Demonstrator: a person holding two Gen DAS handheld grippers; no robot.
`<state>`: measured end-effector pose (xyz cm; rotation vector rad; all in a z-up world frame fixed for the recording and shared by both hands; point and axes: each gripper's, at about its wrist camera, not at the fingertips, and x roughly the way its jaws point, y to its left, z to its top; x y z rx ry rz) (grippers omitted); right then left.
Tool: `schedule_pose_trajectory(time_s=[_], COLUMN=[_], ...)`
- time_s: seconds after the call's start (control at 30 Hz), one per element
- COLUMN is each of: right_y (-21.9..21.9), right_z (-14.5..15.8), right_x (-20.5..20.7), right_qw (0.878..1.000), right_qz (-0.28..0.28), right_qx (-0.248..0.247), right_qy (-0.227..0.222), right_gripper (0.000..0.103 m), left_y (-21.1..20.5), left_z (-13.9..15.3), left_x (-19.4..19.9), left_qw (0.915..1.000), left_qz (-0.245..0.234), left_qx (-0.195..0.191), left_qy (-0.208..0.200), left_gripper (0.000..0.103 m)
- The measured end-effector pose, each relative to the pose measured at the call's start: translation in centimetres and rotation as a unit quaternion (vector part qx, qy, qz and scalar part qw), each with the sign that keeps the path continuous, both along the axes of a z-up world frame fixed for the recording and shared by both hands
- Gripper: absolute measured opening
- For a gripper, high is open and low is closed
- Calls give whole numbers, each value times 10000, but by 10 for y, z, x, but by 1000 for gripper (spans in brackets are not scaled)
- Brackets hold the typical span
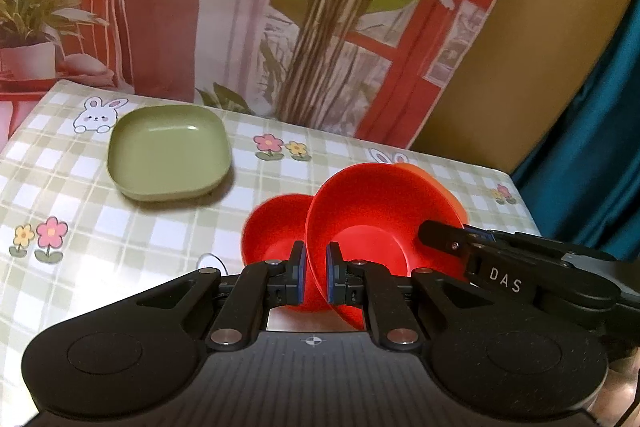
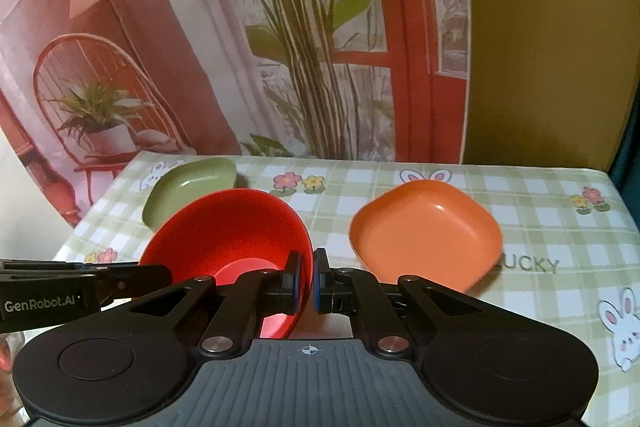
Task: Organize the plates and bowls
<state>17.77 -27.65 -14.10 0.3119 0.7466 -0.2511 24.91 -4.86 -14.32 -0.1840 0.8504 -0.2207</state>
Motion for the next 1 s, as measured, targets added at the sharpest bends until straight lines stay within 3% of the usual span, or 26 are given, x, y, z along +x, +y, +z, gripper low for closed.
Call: schedule_pose_trajectory(time_s=[0.43,1.0], right_y=[-4,-5], right_z=[-35,-59], right_x=[51,64], right_qw=[9996,9985], right_qz=[83,166], right_qx=[143,243], right_qy=[233,453], right_gripper=[6,6], left_y=[14,13], left_z=[-32,-45], left_x=[35,42], left_qw=[9994,9984], left_qz=[36,-60], left_qx=[239,514], left_qy=[235,218], left_gripper=[11,11])
